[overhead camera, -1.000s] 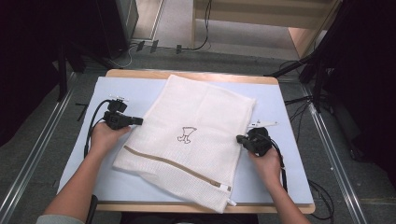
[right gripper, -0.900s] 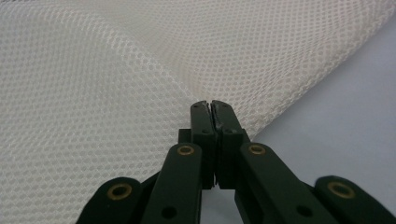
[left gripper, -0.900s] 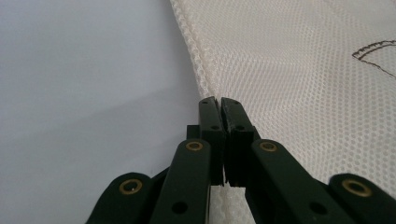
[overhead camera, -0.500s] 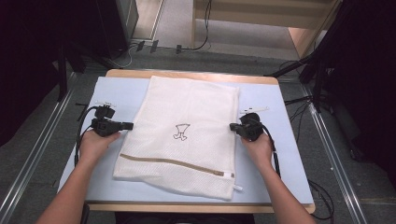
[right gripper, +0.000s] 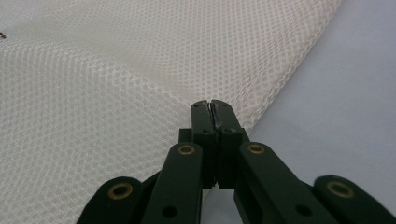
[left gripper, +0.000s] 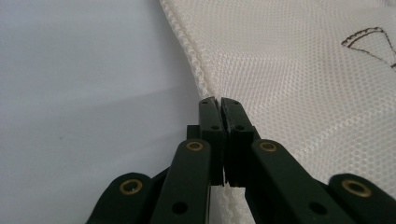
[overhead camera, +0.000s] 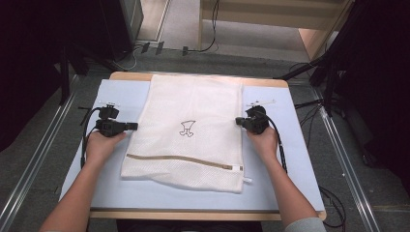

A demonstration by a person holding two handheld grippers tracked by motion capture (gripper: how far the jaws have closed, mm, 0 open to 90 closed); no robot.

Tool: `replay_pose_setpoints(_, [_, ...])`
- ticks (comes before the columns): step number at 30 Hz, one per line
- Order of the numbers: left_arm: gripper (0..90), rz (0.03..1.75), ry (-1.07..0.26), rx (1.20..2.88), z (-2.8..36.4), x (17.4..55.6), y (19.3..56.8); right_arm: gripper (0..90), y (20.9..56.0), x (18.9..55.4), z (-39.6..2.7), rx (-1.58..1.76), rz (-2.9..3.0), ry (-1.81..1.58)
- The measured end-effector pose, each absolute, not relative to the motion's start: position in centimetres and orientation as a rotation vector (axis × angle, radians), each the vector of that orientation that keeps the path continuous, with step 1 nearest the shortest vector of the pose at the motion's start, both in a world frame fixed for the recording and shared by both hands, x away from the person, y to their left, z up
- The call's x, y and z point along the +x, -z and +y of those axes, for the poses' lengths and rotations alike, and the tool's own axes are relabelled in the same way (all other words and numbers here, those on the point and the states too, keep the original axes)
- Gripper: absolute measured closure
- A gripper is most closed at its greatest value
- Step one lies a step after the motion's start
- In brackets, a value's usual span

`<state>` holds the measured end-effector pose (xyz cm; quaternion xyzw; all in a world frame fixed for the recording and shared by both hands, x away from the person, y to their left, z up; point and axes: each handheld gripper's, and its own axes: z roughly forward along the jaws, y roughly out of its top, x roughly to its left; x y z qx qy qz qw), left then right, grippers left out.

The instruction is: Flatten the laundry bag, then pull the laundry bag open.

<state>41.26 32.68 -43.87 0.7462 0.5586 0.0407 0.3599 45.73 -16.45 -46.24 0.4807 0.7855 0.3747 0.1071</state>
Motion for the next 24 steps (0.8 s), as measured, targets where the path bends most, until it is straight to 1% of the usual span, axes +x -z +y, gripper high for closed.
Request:
replay_pose_setpoints(7, [89.4, 1.456, -0.146, 1.935, 32.8, 41.7, 44.0, 90.0, 46.2, 47.5, -16.0, 1.409, 2.284, -1.135])
replay_pose_setpoints(10, [88.2, 1.454, -0.132, 1.923, 32.9, 41.8, 44.0, 89.4, 46.6, 47.7, -15.8, 1.414, 2.279, -1.14])
replay_pose_setpoints(12, [83.3, 1.443, -0.114, 1.918, 33.1, 41.7, 43.9, 84.6, 46.6, 47.6, -15.8, 1.44, 2.286, -1.131])
replay_pose_setpoints(15, [72.1, 1.412, -0.116, 1.89, 33.6, 41.0, 43.2, 72.4, 46.1, 47.3, -16.1, 1.442, 2.29, -1.163])
replay_pose_setpoints(16, [69.3, 1.404, -0.12, 1.888, 33.7, 40.8, 43.1, 69.6, 45.9, 47.1, -16.2, 1.451, 2.293, -1.171])
replay_pose_setpoints(19, [62.3, 1.391, -0.116, 1.886, 33.9, 40.2, 42.4, 66.1, 45.5, 46.8, -16.4, 1.433, 2.301, -1.171])
replay_pose_setpoints(21, [60.4, 1.381, -0.122, 1.896, 33.8, 39.8, 42.0, 63.4, 45.1, 46.5, -16.5, 1.42, 2.303, -1.173])
replay_pose_setpoints(24, [55.2, 1.351, -0.117, 1.907, 33.5, 39.4, 41.4, 61.5, 44.7, 46.2, -16.6, 1.407, 2.308, -1.202])
